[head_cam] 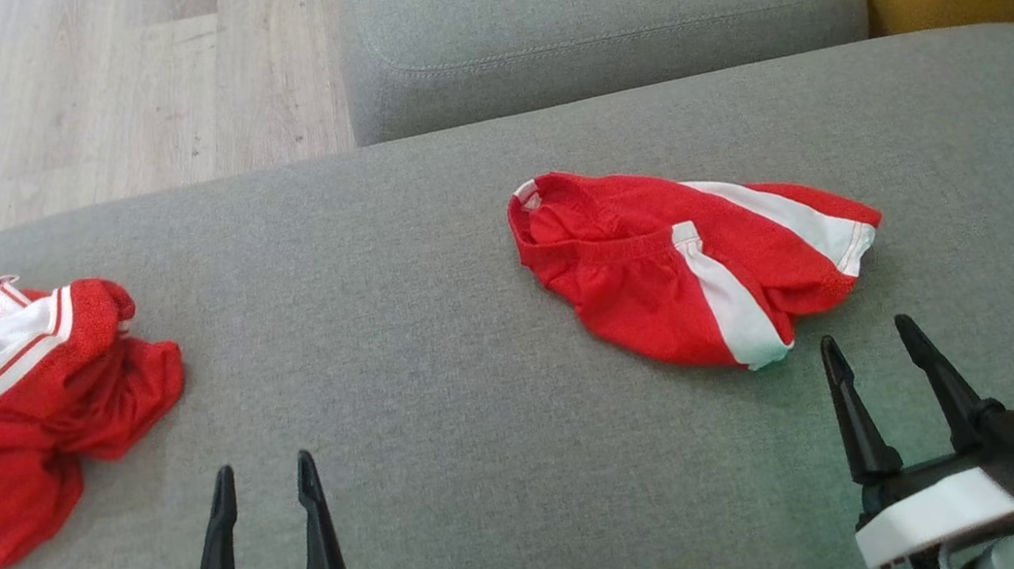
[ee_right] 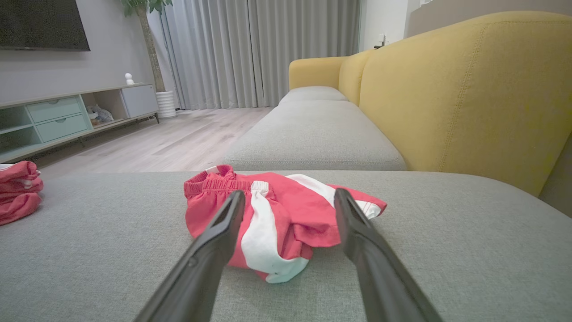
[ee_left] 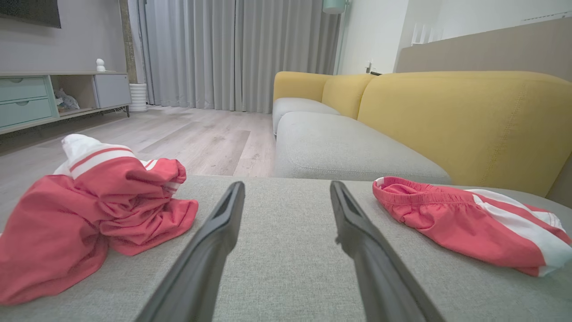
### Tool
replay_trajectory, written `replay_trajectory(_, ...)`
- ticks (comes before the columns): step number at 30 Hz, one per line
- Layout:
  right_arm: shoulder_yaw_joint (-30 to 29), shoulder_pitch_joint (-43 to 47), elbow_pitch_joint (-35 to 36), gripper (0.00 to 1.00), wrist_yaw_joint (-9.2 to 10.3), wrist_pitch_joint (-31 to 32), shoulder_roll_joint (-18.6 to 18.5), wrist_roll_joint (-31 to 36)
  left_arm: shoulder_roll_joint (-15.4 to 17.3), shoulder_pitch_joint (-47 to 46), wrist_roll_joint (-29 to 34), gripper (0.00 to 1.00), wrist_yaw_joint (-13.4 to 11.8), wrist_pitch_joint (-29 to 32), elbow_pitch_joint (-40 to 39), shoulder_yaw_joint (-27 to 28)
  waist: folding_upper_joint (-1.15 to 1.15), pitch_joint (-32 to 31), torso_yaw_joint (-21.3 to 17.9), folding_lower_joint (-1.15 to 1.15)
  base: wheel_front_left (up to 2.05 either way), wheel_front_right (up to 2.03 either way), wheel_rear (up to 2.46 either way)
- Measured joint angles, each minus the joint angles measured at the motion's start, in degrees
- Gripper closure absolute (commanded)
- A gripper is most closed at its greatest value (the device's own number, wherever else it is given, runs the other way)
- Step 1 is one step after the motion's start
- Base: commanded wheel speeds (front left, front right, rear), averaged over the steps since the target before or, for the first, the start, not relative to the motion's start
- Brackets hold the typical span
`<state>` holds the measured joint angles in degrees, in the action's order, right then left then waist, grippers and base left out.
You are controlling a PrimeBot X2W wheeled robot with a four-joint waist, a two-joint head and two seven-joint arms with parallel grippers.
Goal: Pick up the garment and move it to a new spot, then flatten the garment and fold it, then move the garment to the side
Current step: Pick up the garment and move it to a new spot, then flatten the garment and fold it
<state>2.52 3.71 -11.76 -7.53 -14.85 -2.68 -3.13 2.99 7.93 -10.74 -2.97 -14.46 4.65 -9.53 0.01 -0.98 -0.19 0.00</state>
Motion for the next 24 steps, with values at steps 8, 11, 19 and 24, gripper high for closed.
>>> replay_trajectory(8, -0.22, 0.0, -0.33, 0.0, 0.0, 0.0, 0.0, -0.49, 0.01, 0.01, 1.72, 0.0, 0.0, 0.0, 1.07, -0.52, 0.0, -0.42, -0.33, 0.0, 0.0, 0.0, 0.0)
replay_trajectory(11, -0.22, 0.0, -0.38, 0.0, 0.0, 0.0, 0.01, -0.49, 0.01, 0.01, 1.9, 0.0, 0.0, 0.0, 1.43, -0.74, 0.0, -0.5, -0.46, 0.0, 0.0, 0.0, 0.0)
replay_trajectory(19, -0.18, 0.0, -0.73, 0.0, 0.0, 0.0, 0.01, -0.48, 0.01, 0.03, 2.42, 0.0, 0.01, 0.0, 1.99, -1.42, 0.0, -0.77, -1.14, 0.0, 0.0, 0.0, 0.0)
replay_trajectory(24, -0.04, 0.01, -0.73, 0.0, 0.0, 0.0, 0.01, -0.48, 0.01, 0.1, 2.58, 0.0, 0.03, 0.0, 2.61, -1.6, 0.0, -0.91, -1.59, 0.0, 0.0, 0.0, 0.0)
